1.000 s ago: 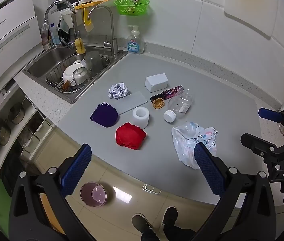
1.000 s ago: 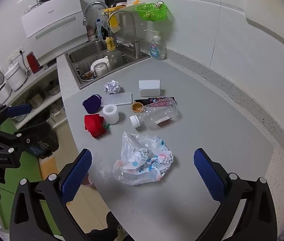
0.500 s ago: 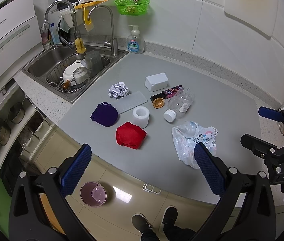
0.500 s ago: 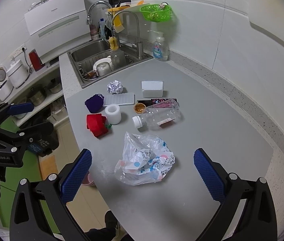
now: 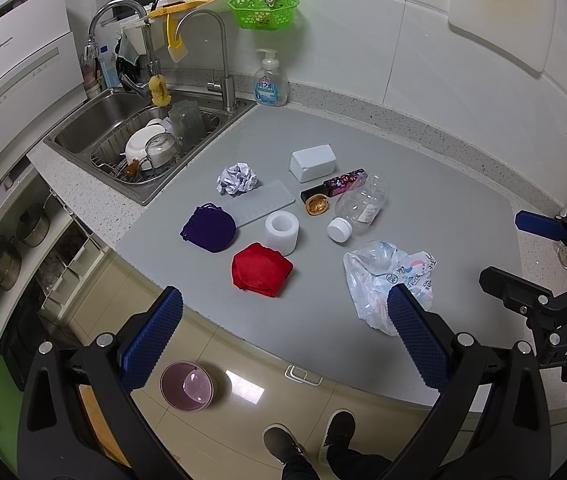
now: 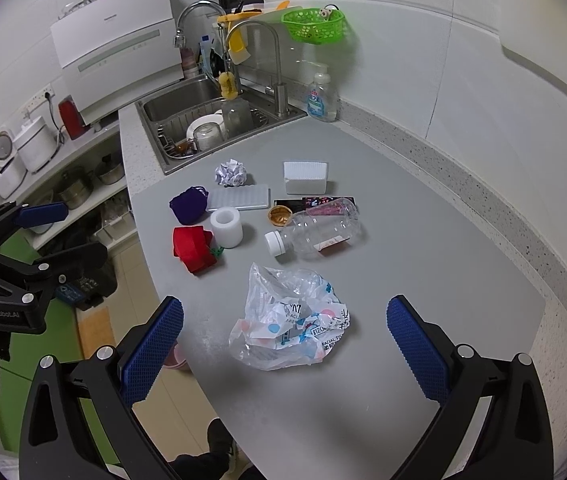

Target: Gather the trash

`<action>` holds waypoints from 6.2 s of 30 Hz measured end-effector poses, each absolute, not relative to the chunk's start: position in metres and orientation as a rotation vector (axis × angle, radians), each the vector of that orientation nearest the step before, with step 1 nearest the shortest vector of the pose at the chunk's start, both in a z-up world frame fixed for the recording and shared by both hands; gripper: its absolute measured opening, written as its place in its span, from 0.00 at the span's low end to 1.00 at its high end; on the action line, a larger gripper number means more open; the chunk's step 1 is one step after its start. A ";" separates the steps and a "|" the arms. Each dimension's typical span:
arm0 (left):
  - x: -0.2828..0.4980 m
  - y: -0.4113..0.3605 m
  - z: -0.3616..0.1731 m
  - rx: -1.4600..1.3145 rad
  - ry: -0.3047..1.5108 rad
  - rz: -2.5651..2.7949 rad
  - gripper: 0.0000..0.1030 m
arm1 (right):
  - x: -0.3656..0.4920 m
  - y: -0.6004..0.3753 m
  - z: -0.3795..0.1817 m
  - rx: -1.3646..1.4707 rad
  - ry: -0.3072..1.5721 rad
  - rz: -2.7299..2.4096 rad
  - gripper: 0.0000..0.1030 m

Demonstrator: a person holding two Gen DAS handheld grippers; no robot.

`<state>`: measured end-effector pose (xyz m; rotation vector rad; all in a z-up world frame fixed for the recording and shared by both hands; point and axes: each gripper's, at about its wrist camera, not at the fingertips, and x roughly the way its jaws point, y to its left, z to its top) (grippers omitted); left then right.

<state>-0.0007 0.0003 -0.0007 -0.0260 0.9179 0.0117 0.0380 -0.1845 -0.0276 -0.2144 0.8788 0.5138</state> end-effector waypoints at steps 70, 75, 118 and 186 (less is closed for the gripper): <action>0.080 0.033 -0.096 -0.087 1.077 0.052 0.97 | 0.123 -0.156 -0.144 -0.380 1.162 0.520 0.02; 0.093 0.038 -0.112 -0.122 1.107 0.058 0.97 | 0.123 -0.167 -0.121 -0.358 1.134 0.518 0.02; -0.066 0.171 -0.098 -0.236 1.042 0.271 0.17 | 0.038 -0.013 -0.082 -0.402 0.963 0.875 0.02; -0.103 0.345 -0.601 -0.506 1.242 0.462 0.96 | 0.002 0.194 -0.540 -0.697 1.215 0.987 0.89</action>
